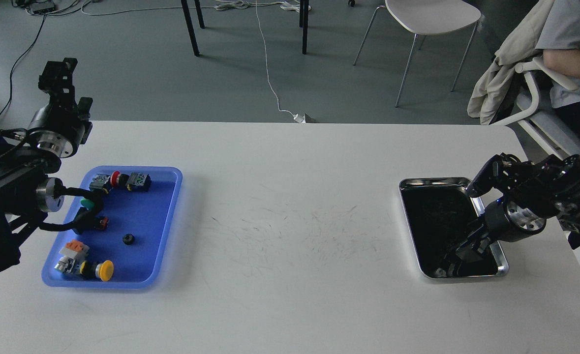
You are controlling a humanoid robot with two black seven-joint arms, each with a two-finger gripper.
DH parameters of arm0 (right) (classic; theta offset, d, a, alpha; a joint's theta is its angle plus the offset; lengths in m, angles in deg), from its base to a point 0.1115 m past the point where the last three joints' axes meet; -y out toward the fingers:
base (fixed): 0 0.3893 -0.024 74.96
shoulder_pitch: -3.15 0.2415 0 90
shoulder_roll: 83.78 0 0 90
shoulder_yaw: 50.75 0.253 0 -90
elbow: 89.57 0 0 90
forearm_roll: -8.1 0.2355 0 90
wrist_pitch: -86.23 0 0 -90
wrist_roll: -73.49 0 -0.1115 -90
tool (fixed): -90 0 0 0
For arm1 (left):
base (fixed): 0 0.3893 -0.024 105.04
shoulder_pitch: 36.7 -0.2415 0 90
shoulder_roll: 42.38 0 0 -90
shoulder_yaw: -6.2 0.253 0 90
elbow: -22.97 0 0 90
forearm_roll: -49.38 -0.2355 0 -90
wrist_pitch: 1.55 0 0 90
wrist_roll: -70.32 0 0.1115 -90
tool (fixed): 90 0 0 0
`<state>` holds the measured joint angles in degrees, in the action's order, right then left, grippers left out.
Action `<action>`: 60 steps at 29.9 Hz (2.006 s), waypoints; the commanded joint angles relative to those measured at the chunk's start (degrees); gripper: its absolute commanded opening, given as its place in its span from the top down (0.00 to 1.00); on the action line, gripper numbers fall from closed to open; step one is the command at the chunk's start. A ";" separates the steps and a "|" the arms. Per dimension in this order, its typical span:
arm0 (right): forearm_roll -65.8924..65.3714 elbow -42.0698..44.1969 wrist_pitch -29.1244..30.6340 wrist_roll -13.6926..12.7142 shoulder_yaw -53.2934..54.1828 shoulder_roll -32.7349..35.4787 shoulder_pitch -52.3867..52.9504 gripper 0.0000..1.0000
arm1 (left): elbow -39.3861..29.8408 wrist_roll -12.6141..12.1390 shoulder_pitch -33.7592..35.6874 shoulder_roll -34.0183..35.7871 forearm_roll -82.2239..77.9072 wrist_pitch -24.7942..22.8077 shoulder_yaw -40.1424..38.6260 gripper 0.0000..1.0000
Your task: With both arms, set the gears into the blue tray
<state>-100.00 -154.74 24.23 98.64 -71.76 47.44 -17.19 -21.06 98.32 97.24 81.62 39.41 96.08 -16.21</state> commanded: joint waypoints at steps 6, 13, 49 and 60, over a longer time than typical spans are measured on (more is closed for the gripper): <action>0.00 0.04 0.00 -0.02 -0.08 -1.84 -0.05 0.44 | 0.79 0.00 0.01 0.11 -0.05 -0.08 0.00 0.03; 0.09 0.04 0.00 0.24 -0.08 -2.28 0.12 0.49 | 0.79 0.00 0.01 0.11 -0.05 -0.08 0.08 0.03; 0.26 3.20 0.00 2.18 -1.84 -2.46 0.38 0.63 | 0.79 0.00 0.01 0.20 -0.05 0.01 0.08 0.03; 0.18 3.20 0.00 2.18 -2.01 -3.43 0.30 0.77 | 0.88 0.00 0.01 0.20 -0.05 -0.08 0.08 0.03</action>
<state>-99.82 -151.54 24.24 100.83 -73.70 44.65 -16.80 -20.18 98.32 97.24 81.82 39.36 96.10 -16.12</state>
